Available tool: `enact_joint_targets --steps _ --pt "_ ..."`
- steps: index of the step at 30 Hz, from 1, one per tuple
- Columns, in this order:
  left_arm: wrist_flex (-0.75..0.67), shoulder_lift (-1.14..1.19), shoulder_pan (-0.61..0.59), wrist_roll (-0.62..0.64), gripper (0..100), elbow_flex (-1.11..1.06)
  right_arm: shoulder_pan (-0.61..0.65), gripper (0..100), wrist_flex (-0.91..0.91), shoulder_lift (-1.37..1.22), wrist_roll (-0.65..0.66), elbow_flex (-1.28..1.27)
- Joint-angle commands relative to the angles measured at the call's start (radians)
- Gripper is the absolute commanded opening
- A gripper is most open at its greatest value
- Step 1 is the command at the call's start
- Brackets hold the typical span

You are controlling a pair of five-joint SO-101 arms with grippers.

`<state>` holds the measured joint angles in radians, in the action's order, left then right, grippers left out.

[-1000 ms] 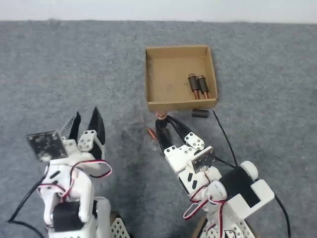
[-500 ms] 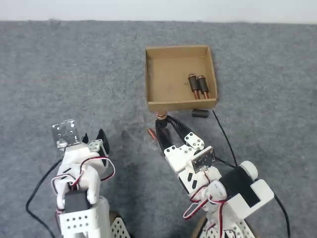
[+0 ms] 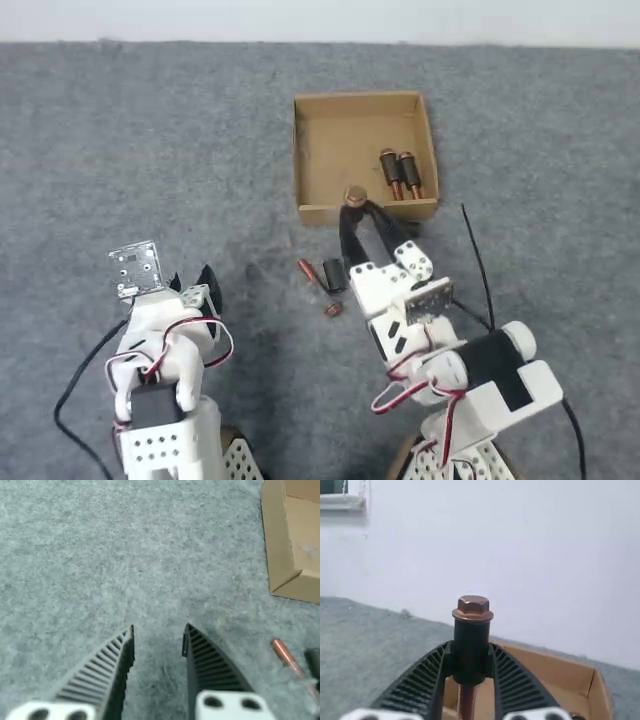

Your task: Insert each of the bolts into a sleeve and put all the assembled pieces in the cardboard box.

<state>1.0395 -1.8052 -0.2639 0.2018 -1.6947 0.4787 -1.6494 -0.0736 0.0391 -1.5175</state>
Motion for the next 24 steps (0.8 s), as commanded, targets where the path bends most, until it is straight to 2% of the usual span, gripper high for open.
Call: enact_joint_targets --steps 1,4,7,9,18,24 --pt "0.003 -0.006 -0.003 -0.012 15 0.010 -0.035 0.6 -0.002 0.015 -0.003 0.110" --pt "0.003 -0.006 -0.003 -0.012 12 0.010 -0.062 0.6 -0.001 0.013 -0.002 0.199" --pt "-0.002 -0.006 -0.003 -0.012 2 0.010 -0.087 0.6 0.001 0.015 -0.002 0.288" --pt "-0.002 -0.006 -0.003 -0.012 2 0.010 -0.097 0.6 0.039 0.016 -0.002 0.345" --pt "-0.003 -0.006 -0.005 -0.014 1 0.010 -0.094 0.6 0.420 0.016 -0.002 0.585" --pt "-0.003 -0.006 -0.005 -0.014 1 0.010 -0.111 0.6 0.800 0.016 -0.002 0.747"
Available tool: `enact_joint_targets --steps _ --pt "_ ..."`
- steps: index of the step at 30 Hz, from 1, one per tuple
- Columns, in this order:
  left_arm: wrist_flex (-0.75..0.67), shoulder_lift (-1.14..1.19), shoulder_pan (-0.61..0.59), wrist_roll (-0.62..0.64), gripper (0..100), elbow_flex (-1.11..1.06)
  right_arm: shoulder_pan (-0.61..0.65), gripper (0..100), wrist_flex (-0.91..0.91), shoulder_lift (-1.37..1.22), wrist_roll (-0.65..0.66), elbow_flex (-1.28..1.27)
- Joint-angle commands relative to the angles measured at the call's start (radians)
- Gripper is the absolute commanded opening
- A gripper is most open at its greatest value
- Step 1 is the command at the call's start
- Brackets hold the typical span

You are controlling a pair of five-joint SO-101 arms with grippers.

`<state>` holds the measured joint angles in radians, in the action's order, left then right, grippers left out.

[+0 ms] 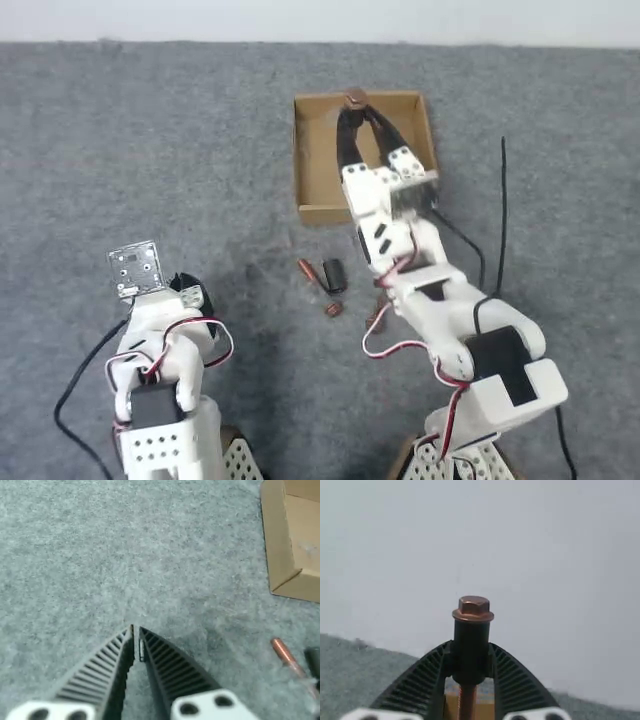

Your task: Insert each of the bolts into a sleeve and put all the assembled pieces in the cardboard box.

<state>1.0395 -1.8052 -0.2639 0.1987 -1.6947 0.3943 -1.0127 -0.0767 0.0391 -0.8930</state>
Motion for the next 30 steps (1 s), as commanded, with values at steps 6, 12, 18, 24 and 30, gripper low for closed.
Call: enact_joint_targets --steps 6,12,18,24,30 --pt "-0.003 -0.006 -0.005 -0.011 1 0.010 -0.067 0.6 0.570 0.010 -0.002 0.295" --pt "-0.003 -0.006 -0.005 -0.011 1 0.010 -0.077 0.8 0.974 0.013 -0.003 0.440" --pt "-0.003 -0.006 -0.005 -0.011 1 0.010 -0.077 0.9 1.336 0.007 -0.003 0.611" --pt "0.003 -0.006 -0.005 -0.011 1 0.010 -0.076 0.9 1.512 -0.101 -0.002 0.778" --pt "0.003 -0.006 -0.005 -0.011 1 0.010 -0.077 0.9 1.776 -0.262 -0.002 1.031"
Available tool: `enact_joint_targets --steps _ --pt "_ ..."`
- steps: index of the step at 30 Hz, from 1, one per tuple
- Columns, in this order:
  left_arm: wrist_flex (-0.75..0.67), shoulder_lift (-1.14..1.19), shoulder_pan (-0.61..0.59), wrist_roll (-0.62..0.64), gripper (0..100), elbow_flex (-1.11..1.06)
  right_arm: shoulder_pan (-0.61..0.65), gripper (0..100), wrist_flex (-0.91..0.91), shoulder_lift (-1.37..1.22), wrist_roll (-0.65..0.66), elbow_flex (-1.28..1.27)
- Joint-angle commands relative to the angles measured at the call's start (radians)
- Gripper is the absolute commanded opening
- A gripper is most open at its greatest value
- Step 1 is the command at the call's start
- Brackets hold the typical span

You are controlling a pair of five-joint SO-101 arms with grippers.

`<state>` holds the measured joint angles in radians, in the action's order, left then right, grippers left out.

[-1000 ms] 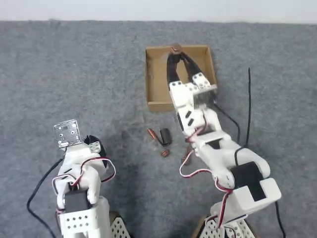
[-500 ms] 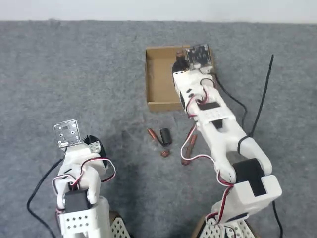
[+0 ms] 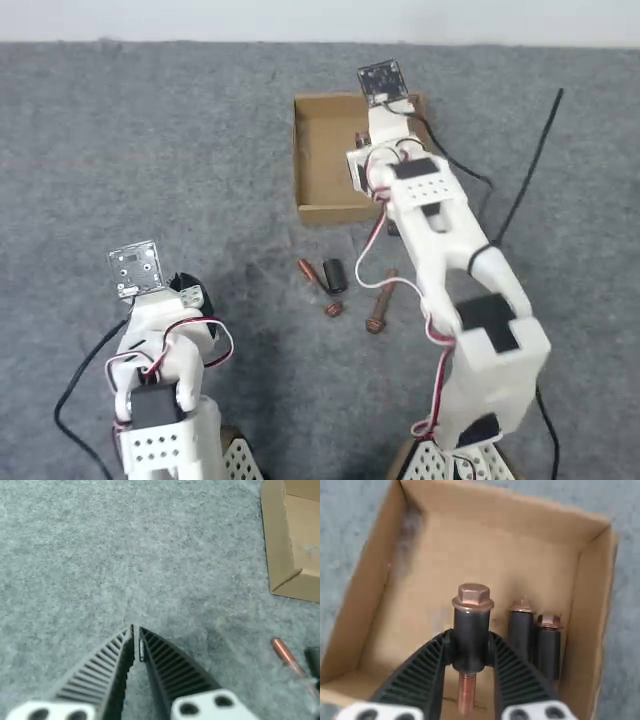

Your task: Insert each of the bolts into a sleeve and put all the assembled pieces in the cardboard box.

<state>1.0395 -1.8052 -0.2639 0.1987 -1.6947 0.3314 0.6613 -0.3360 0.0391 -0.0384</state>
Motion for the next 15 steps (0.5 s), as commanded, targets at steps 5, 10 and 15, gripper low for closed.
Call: enact_joint_targets --steps 5,10,15 --pt "0.003 -0.003 -0.006 -0.012 1 0.010 -0.015 1.0 0.266 -0.107 -0.002 0.353" --pt "0.003 -0.003 -0.006 -0.012 1 0.010 -0.015 6.2 0.358 -0.179 -0.002 0.454" --pt "0.003 -0.003 -0.006 -0.012 1 0.010 -0.013 12.3 0.394 -0.199 -0.008 0.473"
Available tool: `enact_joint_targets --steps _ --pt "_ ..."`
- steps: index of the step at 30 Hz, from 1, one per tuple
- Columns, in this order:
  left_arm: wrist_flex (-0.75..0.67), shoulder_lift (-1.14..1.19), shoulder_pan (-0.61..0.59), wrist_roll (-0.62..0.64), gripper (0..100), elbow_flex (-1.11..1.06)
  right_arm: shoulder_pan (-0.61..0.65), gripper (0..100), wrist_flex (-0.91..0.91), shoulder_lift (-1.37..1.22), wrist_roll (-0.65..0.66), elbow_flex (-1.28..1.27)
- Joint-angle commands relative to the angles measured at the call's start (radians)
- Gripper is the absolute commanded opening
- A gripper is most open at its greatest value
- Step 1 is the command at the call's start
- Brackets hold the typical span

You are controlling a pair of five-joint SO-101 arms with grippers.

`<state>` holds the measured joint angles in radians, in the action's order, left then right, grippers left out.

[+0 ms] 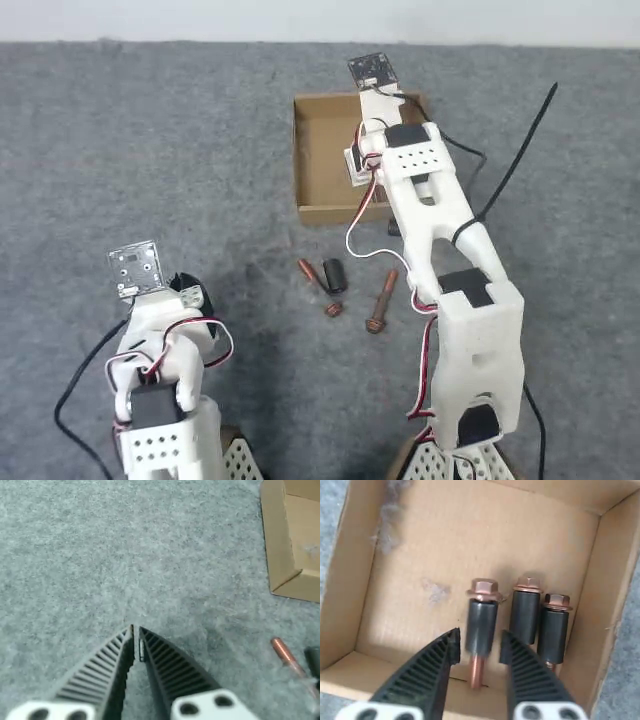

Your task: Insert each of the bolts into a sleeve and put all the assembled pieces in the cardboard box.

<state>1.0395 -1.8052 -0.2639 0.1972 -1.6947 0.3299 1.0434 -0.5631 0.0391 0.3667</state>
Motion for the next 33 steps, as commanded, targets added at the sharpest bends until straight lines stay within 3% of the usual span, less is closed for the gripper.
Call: enact_joint_targets --steps 1,11,22,28,33 --pt "0.003 -0.003 -0.006 -0.011 1 0.010 -0.012 11.5 0.012 0.028 -0.008 0.068" --pt "0.029 -0.002 -0.006 -0.011 1 0.010 -0.008 0.6 0.113 0.200 -0.008 0.068" --pt "0.035 -0.002 -0.006 -0.011 1 0.010 -0.001 0.7 0.487 0.398 -0.011 0.063" --pt "0.037 -0.002 -0.006 -0.011 1 0.010 0.073 0.7 0.739 0.486 -0.009 0.060" --pt "0.037 -0.002 -0.006 -0.011 1 0.010 0.134 0.7 0.745 0.630 -0.003 -0.137"
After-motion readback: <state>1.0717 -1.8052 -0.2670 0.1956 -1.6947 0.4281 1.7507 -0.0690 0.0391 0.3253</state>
